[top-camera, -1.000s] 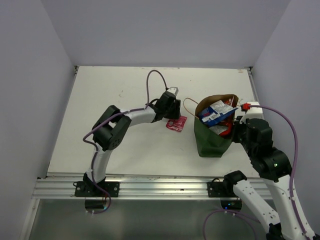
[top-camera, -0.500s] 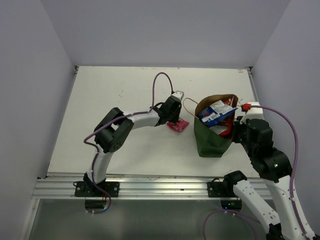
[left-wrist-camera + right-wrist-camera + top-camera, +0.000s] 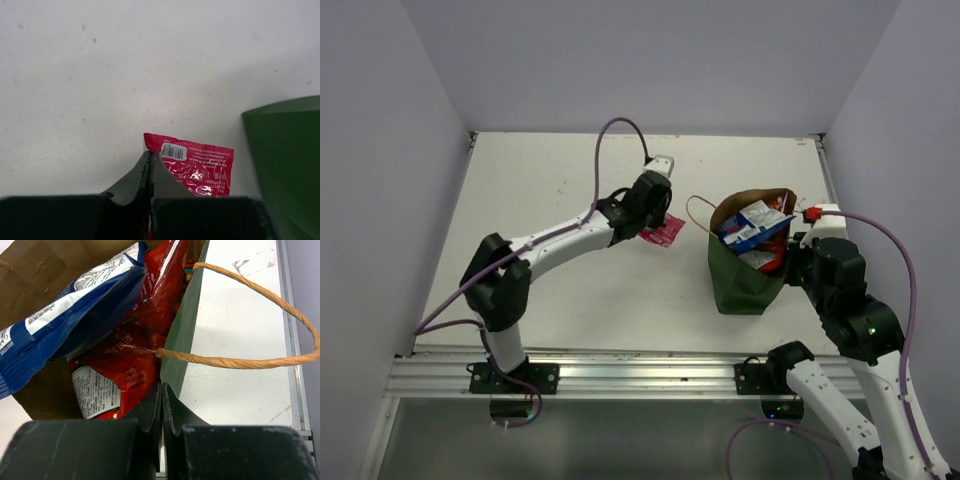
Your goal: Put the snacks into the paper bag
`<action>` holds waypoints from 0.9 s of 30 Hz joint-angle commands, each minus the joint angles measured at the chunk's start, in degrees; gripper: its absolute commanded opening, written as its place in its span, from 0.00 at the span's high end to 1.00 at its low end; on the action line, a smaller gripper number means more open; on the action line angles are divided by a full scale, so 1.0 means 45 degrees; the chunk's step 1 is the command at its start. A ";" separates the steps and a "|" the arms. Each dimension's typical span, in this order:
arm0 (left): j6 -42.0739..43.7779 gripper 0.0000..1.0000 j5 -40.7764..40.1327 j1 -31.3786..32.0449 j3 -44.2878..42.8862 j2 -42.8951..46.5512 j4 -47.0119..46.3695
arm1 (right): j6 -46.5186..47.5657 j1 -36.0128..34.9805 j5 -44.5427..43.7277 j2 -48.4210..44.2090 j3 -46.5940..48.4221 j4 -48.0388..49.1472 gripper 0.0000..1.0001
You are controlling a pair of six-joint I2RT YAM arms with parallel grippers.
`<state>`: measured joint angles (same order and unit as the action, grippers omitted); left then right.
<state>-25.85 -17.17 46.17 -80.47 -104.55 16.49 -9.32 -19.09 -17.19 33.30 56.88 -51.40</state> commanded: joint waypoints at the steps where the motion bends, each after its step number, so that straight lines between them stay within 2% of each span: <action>1: 0.0294 1.00 -0.1613 0.0013 -0.1316 0.2117 -0.0167 | 0.0079 -0.0015 0.0109 -0.0134 0.0191 0.0328 1.00; 5: 0.0431 1.00 -0.1811 0.0188 -0.1669 0.4106 -0.1824 | 0.0099 -0.0015 0.0129 -0.0076 0.0191 0.0347 1.00; 8: 0.0276 1.00 -0.0953 0.0500 -0.2233 0.4426 -0.2766 | 0.0099 -0.0015 0.0090 -0.0076 0.0191 0.0328 1.00; 10: 0.0120 1.00 0.0081 0.0812 -0.3307 0.4115 -0.2689 | 0.0080 -0.0015 0.0109 -0.0056 0.0191 0.0347 1.00; 15: -0.0369 1.00 0.2656 0.1730 -0.4401 0.2709 -0.3312 | 0.0079 -0.0015 0.0109 -0.0056 0.0191 0.0328 1.00; 21: -0.0682 1.00 0.4104 0.2883 -0.5535 0.1107 -0.3895 | 0.0099 -0.0015 0.0109 -0.0056 0.0191 0.0328 1.00; 27: -0.0877 1.00 0.4694 0.3683 -0.6082 -0.0046 -0.3704 | 0.0099 -0.0015 0.0090 -0.0076 0.0191 0.0328 1.00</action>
<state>-28.38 0.36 61.32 -103.22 -104.47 2.33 -9.32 -19.09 -17.19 33.30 56.88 -51.37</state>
